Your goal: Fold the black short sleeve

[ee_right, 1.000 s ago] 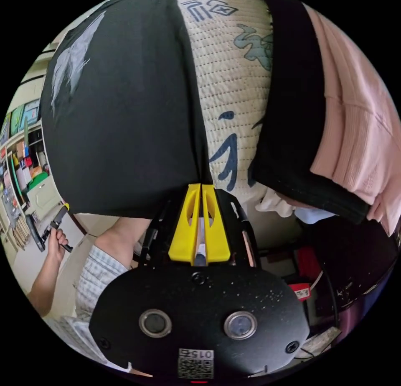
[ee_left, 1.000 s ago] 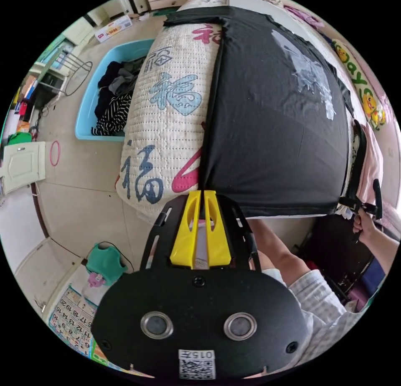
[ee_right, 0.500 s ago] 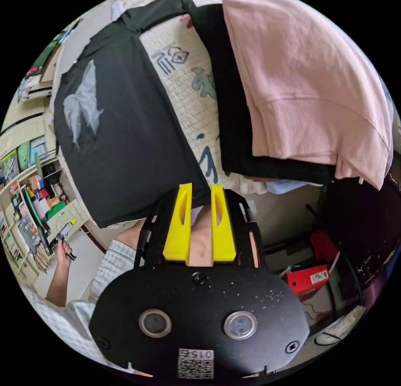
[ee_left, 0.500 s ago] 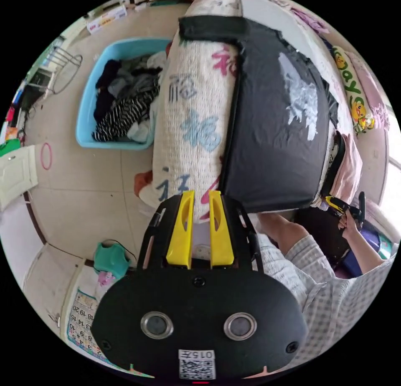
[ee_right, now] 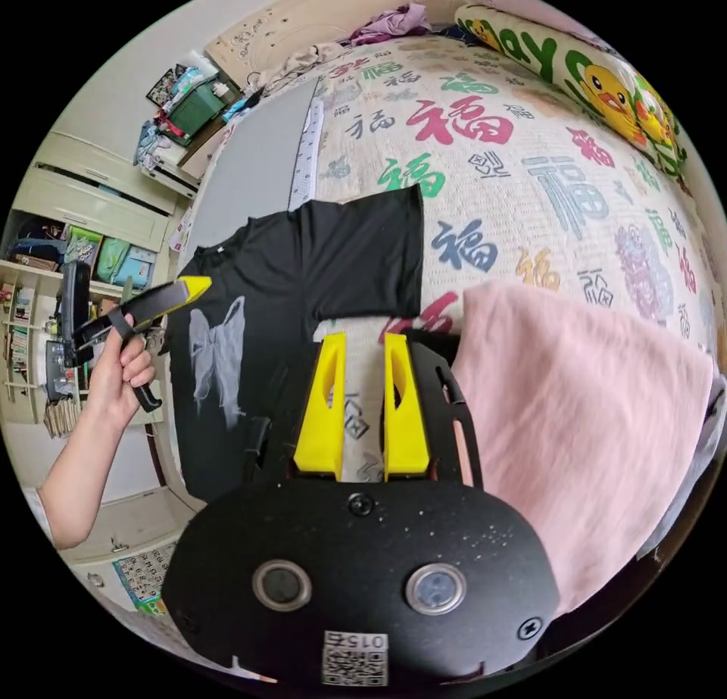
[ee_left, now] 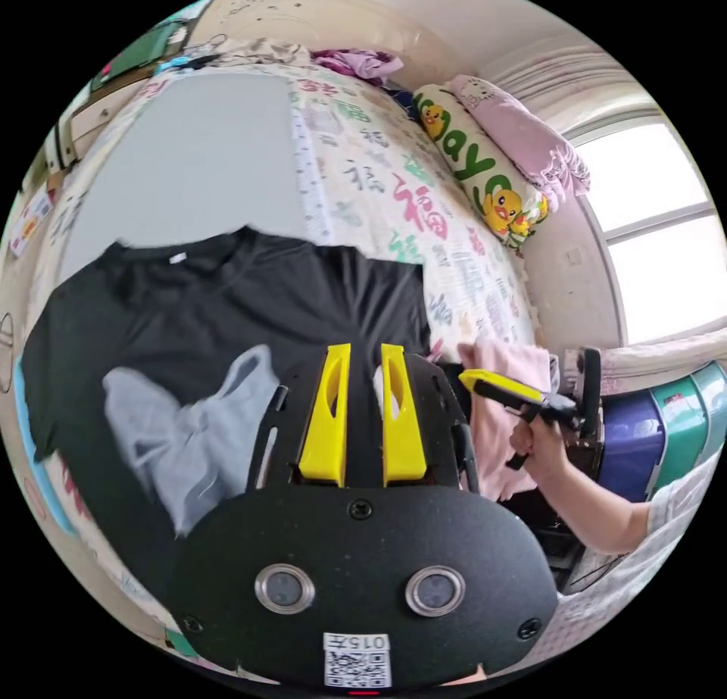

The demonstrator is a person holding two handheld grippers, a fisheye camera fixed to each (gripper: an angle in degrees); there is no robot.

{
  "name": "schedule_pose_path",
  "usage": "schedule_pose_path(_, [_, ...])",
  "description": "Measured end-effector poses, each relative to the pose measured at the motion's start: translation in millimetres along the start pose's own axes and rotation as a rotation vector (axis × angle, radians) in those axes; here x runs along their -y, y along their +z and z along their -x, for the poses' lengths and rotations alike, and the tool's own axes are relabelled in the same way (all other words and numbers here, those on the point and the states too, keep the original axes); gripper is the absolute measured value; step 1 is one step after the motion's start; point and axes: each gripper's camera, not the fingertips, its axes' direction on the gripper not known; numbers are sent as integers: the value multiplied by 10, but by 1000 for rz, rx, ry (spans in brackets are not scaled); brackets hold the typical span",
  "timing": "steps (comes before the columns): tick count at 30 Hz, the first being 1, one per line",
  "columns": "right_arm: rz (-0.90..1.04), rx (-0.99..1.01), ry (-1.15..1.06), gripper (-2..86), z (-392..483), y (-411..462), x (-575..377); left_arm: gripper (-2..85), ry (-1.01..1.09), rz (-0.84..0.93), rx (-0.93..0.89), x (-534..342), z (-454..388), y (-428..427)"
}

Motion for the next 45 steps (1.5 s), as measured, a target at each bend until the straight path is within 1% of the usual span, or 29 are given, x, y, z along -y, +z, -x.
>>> schedule_pose_path(2, [29, -24, 6, 98, -88, 55, 212, 73, 12, 26, 2, 404, -289, 188])
schedule_pose_path(4, [66, -62, 64, 104, -232, 161, 392, 78, 13, 66, 3, 844, -585, 388])
schedule_pose_path(7, [96, 35, 110, 98, -353, 247, 491, 84, 0, 114, 42, 1198, -841, 542])
schedule_pose_path(10, [128, 57, 104, 89, -345, 300, 538, 89, -5, 142, 86, 1384, -1009, 627])
schedule_pose_path(15, [126, 35, 125, 58, -333, 278, 571, 88, 4, 158, 107, 1510, -1239, 662])
schedule_pose_path(17, [127, 35, 133, 40, -326, 262, 580, 81, 8, 181, 165, 1525, -1319, 665])
schedule_pose_path(18, [126, 34, 144, 18, -325, 249, 583, 70, 5, 200, 216, 1523, -1348, 670])
schedule_pose_path(20, [135, 88, 142, 2, -323, 253, 586, 44, 4, 191, 265, 1506, -1374, 608])
schedule_pose_path(21, [135, 99, 147, -2, -326, 244, 587, 22, 6, 186, 262, 1491, -1375, 542])
schedule_pose_path(23, [134, 106, 144, -5, -308, 223, 583, 7, 10, 164, 219, 1453, -1353, 388])
schedule_pose_path(26, [95, 107, 95, -8, -210, 115, 542, -2, 19, 41, 140, 1280, -1239, -105])
schedule_pose_path(28, [34, 123, 4, -8, -70, -60, 493, -5, 8, -93, 118, 1018, -1050, -653])
schedule_pose_path(29, [21, 130, -22, -8, -25, -110, 480, -5, -1, -121, 111, 939, -982, -797])
schedule_pose_path(31, [-23, 189, -115, -8, 200, -298, 412, -6, -46, -219, 92, 569, -658, -1369])
schedule_pose_path(33, [-36, 224, -194, -8, 450, -384, 344, -6, -86, -256, 89, 261, -386, -1741])
schedule_pose_path(35, [-27, 246, -276, -8, 757, -387, 258, -7, -129, -273, 102, -64, -119, -2044])
schedule_pose_path(39, [93, 289, -407, -8, 1427, -40, -5, -6, -255, -252, 165, -773, 481, -2426])
schedule_pose_path(42, [188, 263, -465, -7, 1741, 331, -217, -4, -336, -218, 187, -1128, 859, -2461])
schedule_pose_path(45, [279, 215, -496, -4, 1899, 679, -390, 2, -387, -169, 140, -1315, 1143, -2358])
